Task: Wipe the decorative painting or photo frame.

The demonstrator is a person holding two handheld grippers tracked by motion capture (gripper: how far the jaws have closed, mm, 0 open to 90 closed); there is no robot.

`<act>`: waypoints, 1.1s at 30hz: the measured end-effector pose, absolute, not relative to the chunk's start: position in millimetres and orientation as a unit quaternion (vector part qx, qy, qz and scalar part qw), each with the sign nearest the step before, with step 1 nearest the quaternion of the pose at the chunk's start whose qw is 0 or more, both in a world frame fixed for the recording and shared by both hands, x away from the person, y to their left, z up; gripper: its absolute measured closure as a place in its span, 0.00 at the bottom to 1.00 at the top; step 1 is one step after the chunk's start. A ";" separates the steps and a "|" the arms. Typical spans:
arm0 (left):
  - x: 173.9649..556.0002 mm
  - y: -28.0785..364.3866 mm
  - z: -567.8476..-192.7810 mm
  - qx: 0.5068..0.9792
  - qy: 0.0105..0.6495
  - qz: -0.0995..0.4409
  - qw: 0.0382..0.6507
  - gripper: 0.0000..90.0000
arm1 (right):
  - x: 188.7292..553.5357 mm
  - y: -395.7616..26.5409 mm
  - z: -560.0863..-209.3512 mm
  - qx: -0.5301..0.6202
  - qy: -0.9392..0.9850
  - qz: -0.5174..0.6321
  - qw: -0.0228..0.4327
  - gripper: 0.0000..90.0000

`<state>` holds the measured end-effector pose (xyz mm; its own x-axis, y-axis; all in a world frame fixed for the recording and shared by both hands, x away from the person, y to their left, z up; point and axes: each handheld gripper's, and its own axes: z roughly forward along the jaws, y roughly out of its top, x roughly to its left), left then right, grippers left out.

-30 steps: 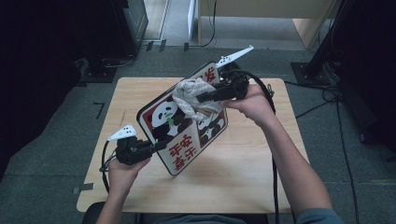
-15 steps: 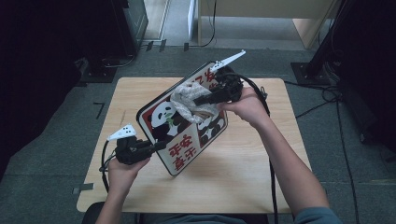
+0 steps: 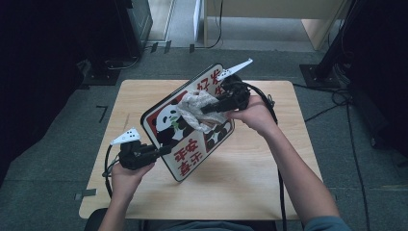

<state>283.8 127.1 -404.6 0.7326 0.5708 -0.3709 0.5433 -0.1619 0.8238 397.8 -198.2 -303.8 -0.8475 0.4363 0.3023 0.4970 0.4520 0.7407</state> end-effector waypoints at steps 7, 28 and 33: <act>283.6 127.0 -404.2 0.764 0.364 0.015 0.532 0.85 | 396.1 -199.9 -313.4 -0.276 -0.851 -0.445 0.040 0.74; 283.2 126.8 -404.4 0.765 0.361 0.015 0.533 0.85 | 388.9 -204.9 -342.3 -0.274 -0.849 -0.450 0.044 0.74; 283.1 126.8 -404.3 0.765 0.361 0.015 0.533 0.85 | 387.4 -206.6 -351.4 -0.276 -0.849 -0.449 0.049 0.74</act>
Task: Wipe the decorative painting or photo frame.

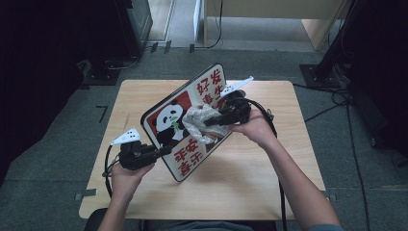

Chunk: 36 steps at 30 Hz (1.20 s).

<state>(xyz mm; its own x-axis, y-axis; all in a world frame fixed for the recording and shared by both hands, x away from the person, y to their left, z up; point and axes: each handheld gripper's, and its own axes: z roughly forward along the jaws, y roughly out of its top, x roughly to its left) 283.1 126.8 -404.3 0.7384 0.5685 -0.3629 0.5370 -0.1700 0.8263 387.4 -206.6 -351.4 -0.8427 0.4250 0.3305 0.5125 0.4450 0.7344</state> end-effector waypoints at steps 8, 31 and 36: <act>283.2 126.8 -404.3 0.765 0.361 0.014 0.534 0.85 | 384.8 -209.8 -367.4 -0.280 -0.849 -0.445 0.054 0.74; 282.7 126.7 -404.4 0.764 0.361 0.014 0.534 0.84 | 376.3 -216.7 -411.1 -0.293 -0.848 -0.437 0.068 0.73; 283.0 126.7 -404.7 0.763 0.361 0.013 0.535 0.84 | 374.1 -218.5 -419.9 -0.294 -0.846 -0.439 0.068 0.73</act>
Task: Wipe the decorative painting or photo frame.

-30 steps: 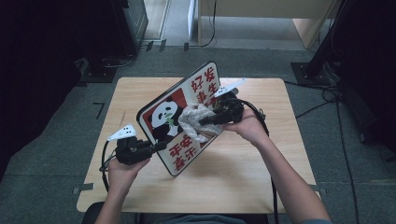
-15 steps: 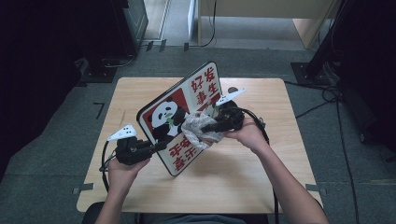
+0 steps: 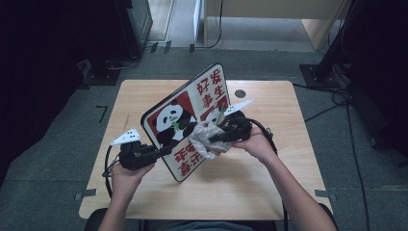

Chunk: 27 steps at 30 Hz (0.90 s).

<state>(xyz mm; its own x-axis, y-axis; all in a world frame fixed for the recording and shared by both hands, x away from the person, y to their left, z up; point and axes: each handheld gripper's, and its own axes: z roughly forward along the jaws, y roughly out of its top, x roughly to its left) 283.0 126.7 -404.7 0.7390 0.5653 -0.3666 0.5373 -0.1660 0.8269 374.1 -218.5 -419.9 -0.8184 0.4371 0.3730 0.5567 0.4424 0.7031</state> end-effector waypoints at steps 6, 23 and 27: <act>283.1 126.7 -404.8 0.763 0.361 0.013 0.536 0.84 | 373.1 -221.1 -433.7 -0.298 -0.845 -0.437 0.076 0.73; 282.8 126.8 -404.6 0.764 0.360 0.013 0.535 0.84 | 365.9 -224.2 -467.3 -0.318 -0.844 -0.423 0.089 0.73; 282.8 126.9 -404.6 0.764 0.359 0.013 0.535 0.84 | 364.2 -223.5 -476.3 -0.321 -0.851 -0.405 0.090 0.73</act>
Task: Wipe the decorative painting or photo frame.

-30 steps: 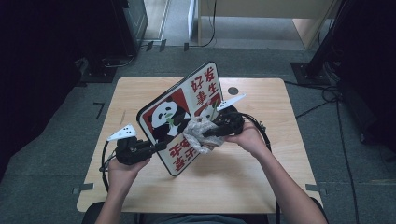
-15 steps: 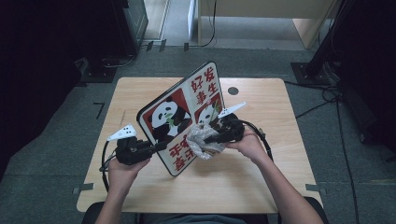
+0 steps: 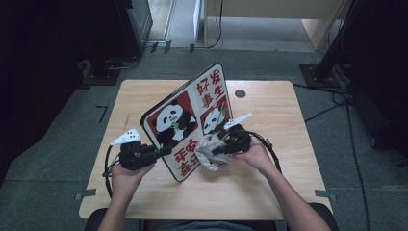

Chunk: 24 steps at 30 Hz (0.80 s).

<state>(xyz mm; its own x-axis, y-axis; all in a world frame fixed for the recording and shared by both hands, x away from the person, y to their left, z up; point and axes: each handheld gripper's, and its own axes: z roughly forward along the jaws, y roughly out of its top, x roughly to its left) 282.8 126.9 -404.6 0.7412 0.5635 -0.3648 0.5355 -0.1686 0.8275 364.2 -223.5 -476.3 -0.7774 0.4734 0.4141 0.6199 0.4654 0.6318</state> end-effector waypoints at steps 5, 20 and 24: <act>282.7 127.3 -405.1 0.762 0.362 0.014 0.537 0.84 | 362.4 -224.7 -485.0 -0.322 -0.853 -0.400 0.091 0.73; 283.0 127.7 -404.9 0.761 0.365 0.014 0.536 0.84 | 363.3 -233.8 -474.1 -0.328 -0.844 -0.408 0.117 0.74; 283.1 128.0 -405.1 0.761 0.365 0.014 0.536 0.84 | 361.6 -232.2 -463.3 -0.325 -0.844 -0.410 0.118 0.75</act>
